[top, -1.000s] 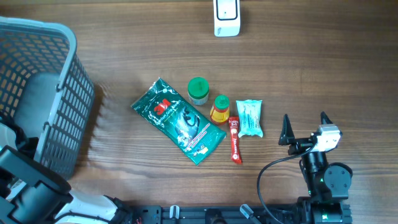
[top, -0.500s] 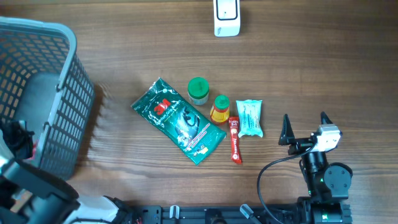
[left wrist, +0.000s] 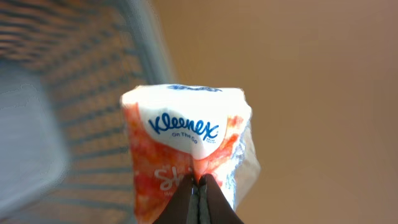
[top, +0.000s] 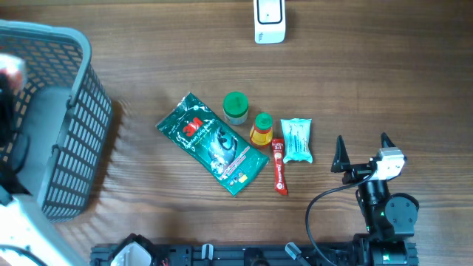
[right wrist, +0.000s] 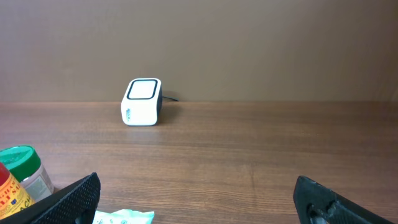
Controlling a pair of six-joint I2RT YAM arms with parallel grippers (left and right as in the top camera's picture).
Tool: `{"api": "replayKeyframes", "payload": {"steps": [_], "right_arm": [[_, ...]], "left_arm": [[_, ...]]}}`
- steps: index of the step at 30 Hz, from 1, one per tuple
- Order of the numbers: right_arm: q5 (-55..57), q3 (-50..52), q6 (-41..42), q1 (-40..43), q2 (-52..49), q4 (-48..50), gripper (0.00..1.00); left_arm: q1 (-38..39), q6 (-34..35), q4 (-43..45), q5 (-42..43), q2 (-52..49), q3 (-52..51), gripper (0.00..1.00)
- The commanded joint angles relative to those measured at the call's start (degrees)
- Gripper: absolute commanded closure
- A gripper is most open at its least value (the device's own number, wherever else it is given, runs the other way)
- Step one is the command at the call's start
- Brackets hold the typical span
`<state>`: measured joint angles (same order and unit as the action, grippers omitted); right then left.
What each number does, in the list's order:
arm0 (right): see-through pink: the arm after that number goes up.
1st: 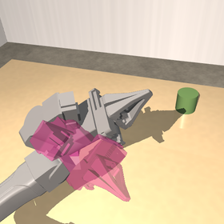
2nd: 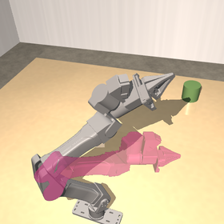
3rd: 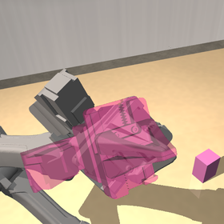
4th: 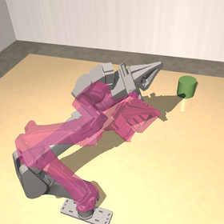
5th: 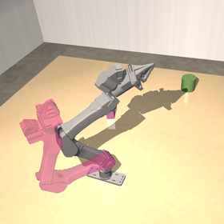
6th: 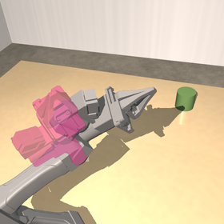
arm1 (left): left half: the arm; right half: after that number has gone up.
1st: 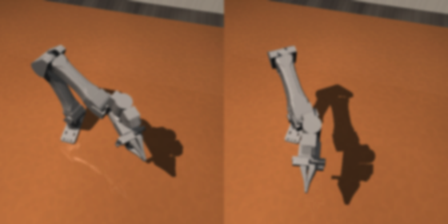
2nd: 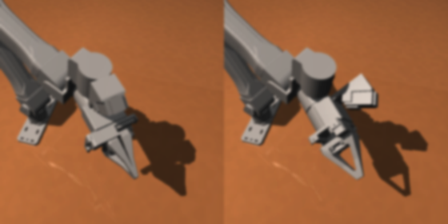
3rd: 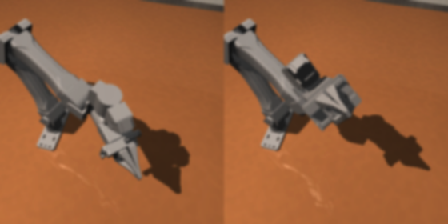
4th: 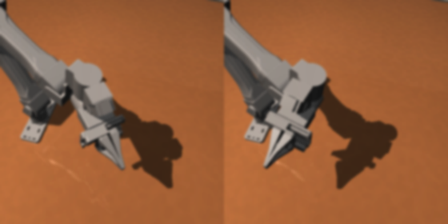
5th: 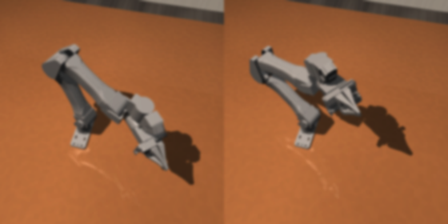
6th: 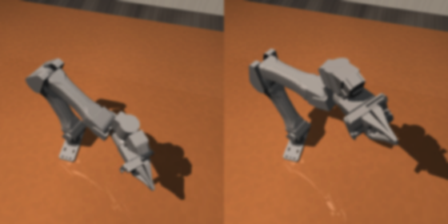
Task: Scan the item barcode
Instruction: 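Reach the left gripper into the basket and grasp the orange Kleenex pack, then carry the Kleenex pack out and drop it onto the glove pack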
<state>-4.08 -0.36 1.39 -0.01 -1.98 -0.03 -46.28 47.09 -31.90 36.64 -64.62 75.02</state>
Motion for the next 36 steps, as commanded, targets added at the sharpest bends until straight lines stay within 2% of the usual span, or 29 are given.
{"api": "replayKeyframes", "payload": {"steps": [1,3,6,9,14,20,23,25,27,29,32,33,36], "right_arm": [[-0.48,0.07,-0.55,0.0,0.31,0.17,0.0],[-0.48,0.07,-0.52,0.0,0.31,0.17,0.0],[-0.48,0.07,-0.55,0.0,0.31,0.17,0.0],[-0.48,0.07,-0.52,0.0,0.31,0.17,0.0],[-0.48,0.07,-0.55,-0.02,0.31,0.17,0.0],[-0.48,0.07,-0.52,0.0,0.31,0.17,0.0],[-0.46,0.07,-0.55,0.0,0.31,0.17,0.0],[-0.48,0.07,-0.52,0.0,0.31,0.17,0.0],[-0.48,0.07,-0.52,0.0,0.31,0.17,0.0],[-0.48,0.07,-0.55,0.0,0.31,0.17,0.0],[-0.48,0.07,-0.55,0.0,0.31,0.17,0.0],[-0.48,0.07,-0.55,0.0,0.31,0.17,0.01],[-0.48,0.07,-0.52,0.0,0.31,0.17,0.0]], "left_arm": [[10.69,-0.37,3.48,4.9,6.84,0.85,0.96],[18.73,-0.48,4.31,1.42,9.7,0.85,0.96],[31.63,-6.73,3.43,-0.09,11.43,0.85,0.96],[44.52,-14.14,-2.89,-3.93,10.23,0.85,0.96],[63.19,-14.14,-12.13,-20.11,4.39,0.85,0.96],[82.44,-13.62,-14.12,-27.23,-8.0,0.85,0.96],[88.15,-13.62,-18.29,-33.79,-11.28,0.85,0.96],[91.52,-9.09,-25.14,-43.45,-12.04,0.83,0.96],[93.37,-1.64,-32.94,-52.35,-11.82,0.83,0.96],[93.88,1.09,-34.4,-52.54,-11.85,0.46,0.96],[94.18,10.78,-33.66,-52.57,-11.96,-2.73,0.96],[94.18,13.35,-31.98,-52.33,-11.96,-4.79,0.96],[94.18,14.05,-19.39,-45.18,-12.98,-14.36,0.96]]}}
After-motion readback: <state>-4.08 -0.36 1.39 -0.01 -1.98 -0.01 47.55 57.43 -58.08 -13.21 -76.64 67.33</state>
